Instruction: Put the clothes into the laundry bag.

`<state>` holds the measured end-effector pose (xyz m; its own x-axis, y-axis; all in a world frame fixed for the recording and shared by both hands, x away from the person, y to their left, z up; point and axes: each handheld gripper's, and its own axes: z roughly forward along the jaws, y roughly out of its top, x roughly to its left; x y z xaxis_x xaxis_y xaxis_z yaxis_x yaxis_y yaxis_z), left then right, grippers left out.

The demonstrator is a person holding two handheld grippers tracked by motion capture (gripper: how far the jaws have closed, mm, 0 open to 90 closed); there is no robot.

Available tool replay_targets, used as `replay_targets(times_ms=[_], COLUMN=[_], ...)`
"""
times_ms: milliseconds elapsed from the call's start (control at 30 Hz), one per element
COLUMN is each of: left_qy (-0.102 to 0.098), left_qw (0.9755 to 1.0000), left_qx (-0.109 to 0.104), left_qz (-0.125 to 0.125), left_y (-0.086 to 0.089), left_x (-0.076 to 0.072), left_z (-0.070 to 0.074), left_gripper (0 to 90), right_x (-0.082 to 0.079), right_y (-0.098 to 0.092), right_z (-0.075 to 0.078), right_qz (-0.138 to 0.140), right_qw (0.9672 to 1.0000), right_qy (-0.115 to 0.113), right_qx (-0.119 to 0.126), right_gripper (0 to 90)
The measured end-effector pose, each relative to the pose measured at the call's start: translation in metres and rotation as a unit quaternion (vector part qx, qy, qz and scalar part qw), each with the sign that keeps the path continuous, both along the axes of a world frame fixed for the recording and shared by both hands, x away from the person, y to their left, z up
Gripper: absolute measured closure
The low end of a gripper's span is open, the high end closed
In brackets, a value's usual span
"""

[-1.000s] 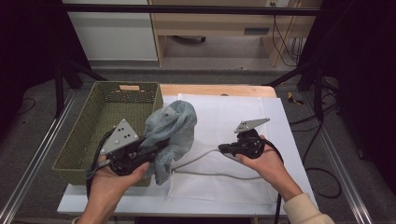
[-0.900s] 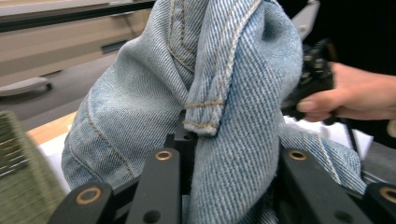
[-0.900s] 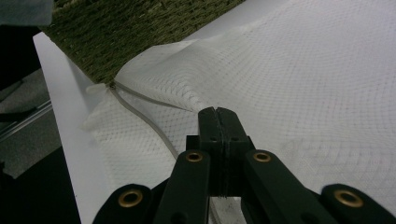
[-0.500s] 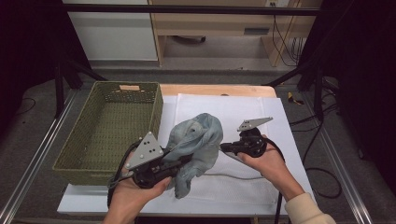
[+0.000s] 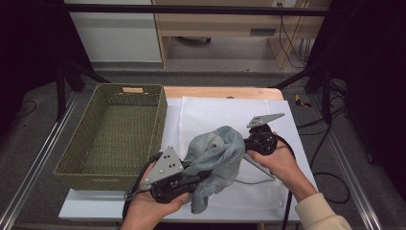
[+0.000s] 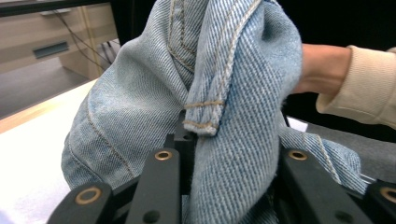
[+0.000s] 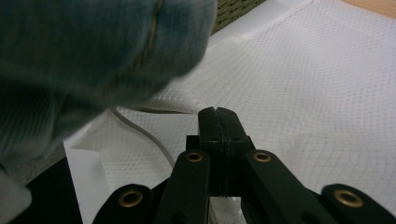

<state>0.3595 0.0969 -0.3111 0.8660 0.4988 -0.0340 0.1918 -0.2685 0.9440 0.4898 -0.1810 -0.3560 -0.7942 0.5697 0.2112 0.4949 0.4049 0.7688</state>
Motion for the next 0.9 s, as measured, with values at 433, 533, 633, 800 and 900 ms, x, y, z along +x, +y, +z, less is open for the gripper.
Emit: replay_targets(times_ms=[433,533,633,800,900], left_qy=[0.014,0.021,0.021,0.031,0.032], left_qw=[0.9995,0.9993,0.9992,0.9987,0.9986], left_qx=[0.005,0.008,0.006,0.004,0.005], left_qz=[-0.027,-0.030,-0.034,-0.039,-0.042], left_y=[-0.020,-0.023,-0.024,-0.025,-0.027], left_x=[-0.001,-0.002,-0.004,-0.006,-0.008], left_z=[-0.019,-0.027,-0.031,-0.037,-0.038], left_gripper=[69.8,69.9,69.8,69.9,69.8], right_x=[0.004,0.005,0.007,0.011,0.013], right_y=[0.004,0.004,0.004,0.004,0.003], right_z=[-0.003,-0.004,-0.006,-0.008,-0.008], right_qz=[0.001,0.000,-0.001,-0.007,-0.011], right_qw=[1.0000,1.0000,0.9999,0.9999,0.9999], right_qy=[0.006,0.008,0.010,0.013,0.012], right_qx=[-0.004,-0.003,-0.006,-0.007,-0.003], right_gripper=[90.0,90.0,90.0,90.0,90.0])
